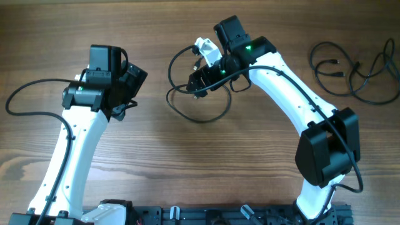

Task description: Untangle cables

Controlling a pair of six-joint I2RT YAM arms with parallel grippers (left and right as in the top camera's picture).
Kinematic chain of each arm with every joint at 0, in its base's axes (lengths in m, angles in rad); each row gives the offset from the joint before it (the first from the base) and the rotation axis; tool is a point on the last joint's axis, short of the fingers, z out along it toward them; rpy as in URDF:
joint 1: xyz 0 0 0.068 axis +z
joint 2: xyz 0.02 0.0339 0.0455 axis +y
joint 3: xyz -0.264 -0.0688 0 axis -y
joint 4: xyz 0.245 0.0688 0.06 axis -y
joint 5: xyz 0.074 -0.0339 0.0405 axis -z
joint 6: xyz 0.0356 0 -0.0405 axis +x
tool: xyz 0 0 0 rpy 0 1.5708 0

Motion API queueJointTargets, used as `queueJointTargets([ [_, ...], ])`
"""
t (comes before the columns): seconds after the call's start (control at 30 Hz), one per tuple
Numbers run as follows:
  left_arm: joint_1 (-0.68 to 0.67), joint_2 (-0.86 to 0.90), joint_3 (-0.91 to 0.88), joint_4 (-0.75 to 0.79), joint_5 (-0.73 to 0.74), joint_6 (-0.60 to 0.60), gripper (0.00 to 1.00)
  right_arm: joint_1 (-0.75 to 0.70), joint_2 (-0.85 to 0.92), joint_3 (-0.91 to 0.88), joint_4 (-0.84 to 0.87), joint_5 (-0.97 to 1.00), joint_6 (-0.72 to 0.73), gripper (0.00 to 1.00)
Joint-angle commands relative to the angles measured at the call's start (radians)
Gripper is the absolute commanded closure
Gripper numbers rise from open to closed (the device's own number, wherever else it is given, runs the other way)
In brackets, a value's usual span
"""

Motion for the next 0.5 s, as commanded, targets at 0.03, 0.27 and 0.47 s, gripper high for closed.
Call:
queueJointTargets([
  [0.03, 0.062, 0.002, -0.006, -0.005, 0.078, 0.064, 0.00, 0.031, 0.038, 0.001, 0.034, -0.042, 0.013, 0.00],
  [0.27, 0.349, -0.029, -0.006, 0.014, 0.389, 0.247, 0.00, 0.156, 0.190, -0.015, 0.153, -0.046, 0.126, 0.13],
  [0.47, 0.394, -0.029, -0.006, -0.011, 0.346, 0.248, 0.00, 0.174, 0.292, -0.015, 0.186, -0.034, 0.180, 0.22],
])
